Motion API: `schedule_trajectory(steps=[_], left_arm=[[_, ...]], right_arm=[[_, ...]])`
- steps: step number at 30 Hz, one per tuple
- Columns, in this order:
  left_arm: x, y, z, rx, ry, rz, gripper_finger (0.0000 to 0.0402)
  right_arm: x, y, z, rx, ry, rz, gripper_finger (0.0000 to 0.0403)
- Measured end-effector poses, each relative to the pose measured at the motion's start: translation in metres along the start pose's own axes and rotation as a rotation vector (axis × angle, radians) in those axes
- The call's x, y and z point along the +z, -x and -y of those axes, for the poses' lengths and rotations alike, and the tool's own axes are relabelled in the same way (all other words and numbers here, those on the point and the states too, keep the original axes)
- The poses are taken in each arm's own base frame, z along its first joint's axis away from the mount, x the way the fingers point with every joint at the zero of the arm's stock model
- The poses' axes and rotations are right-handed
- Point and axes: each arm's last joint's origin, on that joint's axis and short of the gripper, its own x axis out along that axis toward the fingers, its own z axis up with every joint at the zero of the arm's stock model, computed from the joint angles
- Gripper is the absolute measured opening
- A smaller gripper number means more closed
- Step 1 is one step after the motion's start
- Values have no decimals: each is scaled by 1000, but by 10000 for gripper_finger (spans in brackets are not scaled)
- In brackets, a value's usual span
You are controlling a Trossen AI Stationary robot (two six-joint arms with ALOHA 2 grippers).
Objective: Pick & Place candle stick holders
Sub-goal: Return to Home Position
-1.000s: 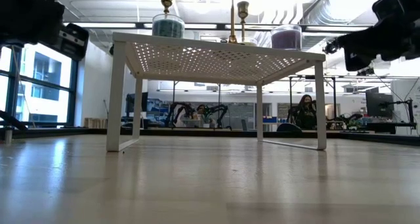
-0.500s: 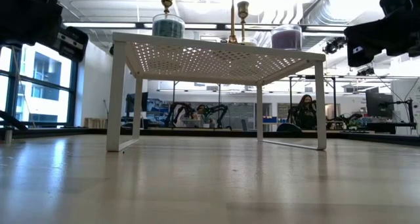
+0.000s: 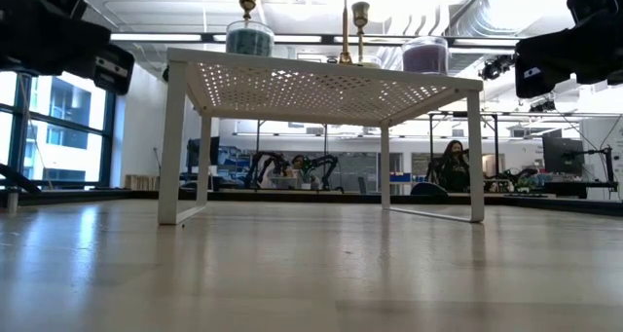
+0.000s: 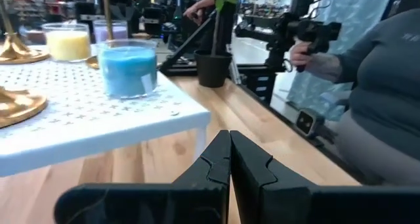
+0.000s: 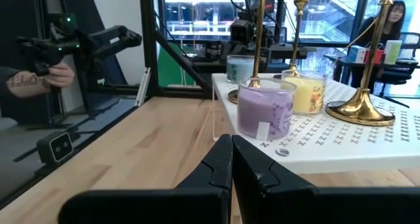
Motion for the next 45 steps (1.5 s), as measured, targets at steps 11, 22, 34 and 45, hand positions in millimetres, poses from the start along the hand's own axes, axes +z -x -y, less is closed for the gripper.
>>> schedule_trajectory(steps=[11,22,34,45], left_arm=[[-3,7,-22,-35,121,-41,0],[-1,13,-42,459,340,74,0],[8,5,-20,324,214,124,0],[14,12,-14,391,166,68,0]], right_arm=[[0,0,0,13,-10,-3,0],[0,0,-1,21,-37,-5,0],[-4,-3,-2,45,-85,-51,0],[-4,-3,-2,47,-92,-50,0]])
